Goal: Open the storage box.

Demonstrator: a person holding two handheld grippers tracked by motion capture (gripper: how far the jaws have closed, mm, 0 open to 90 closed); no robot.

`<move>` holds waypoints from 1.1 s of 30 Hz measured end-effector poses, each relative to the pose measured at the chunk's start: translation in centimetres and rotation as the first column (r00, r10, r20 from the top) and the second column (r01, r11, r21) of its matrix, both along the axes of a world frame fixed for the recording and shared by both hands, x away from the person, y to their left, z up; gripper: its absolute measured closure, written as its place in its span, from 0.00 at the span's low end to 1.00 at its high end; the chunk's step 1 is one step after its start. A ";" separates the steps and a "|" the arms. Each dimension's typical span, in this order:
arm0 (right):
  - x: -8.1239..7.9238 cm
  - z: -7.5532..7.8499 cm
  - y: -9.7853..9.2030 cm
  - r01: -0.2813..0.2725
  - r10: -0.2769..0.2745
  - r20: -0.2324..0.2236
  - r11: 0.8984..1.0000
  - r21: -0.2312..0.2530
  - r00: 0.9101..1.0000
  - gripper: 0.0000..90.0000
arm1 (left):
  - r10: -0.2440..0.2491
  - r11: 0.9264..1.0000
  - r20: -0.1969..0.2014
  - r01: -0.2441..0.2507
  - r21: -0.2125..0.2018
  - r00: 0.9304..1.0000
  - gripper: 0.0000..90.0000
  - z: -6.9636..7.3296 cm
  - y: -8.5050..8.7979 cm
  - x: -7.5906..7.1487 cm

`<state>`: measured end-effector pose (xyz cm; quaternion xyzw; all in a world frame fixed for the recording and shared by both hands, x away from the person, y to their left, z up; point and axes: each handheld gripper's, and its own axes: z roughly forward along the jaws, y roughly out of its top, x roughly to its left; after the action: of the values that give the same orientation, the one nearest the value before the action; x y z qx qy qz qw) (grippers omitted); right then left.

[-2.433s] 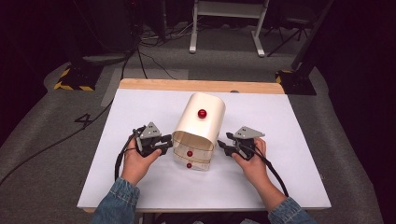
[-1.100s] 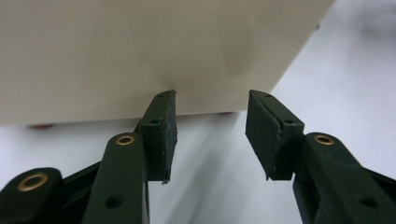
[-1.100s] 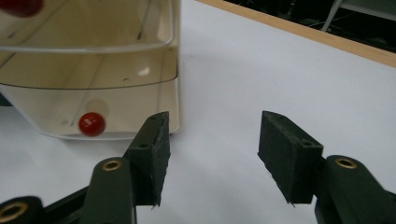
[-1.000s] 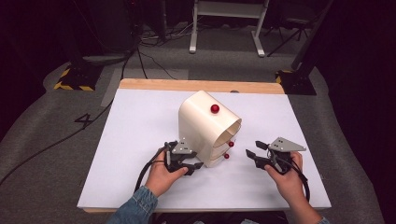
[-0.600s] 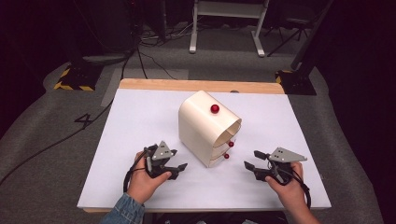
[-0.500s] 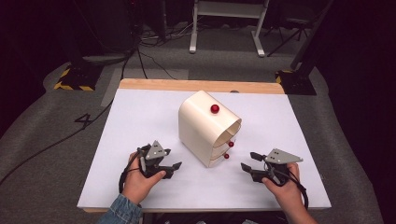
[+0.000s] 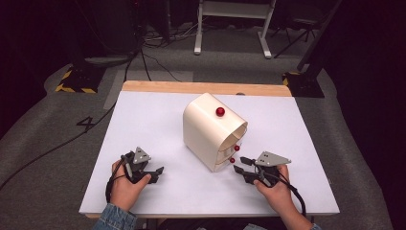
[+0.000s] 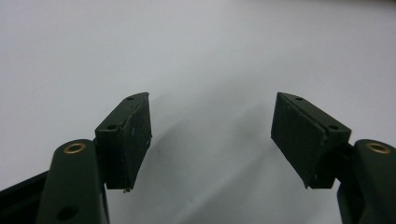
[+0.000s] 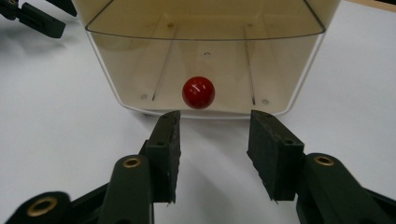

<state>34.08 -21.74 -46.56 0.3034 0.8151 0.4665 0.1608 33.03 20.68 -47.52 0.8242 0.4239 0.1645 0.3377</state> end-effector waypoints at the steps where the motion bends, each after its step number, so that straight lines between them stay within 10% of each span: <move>1: 0.1 -0.1 0.2 -0.001 0.001 0.005 1.000 0.002 1.000 0.62 | 0.002 1.000 -0.001 -0.002 0.001 1.000 0.32 -0.1 0.1 0.0; 33: -0.6 0.3 0.7 -0.011 0.008 0.063 0.999 0.043 0.998 0.83 | 0.014 1.000 -0.010 -0.014 -0.004 1.000 0.30 -0.7 0.6 -0.1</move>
<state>33.45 -21.00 -46.29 0.2882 0.8009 0.4940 0.1775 32.91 21.26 -48.20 0.8213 0.4316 0.1617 0.3361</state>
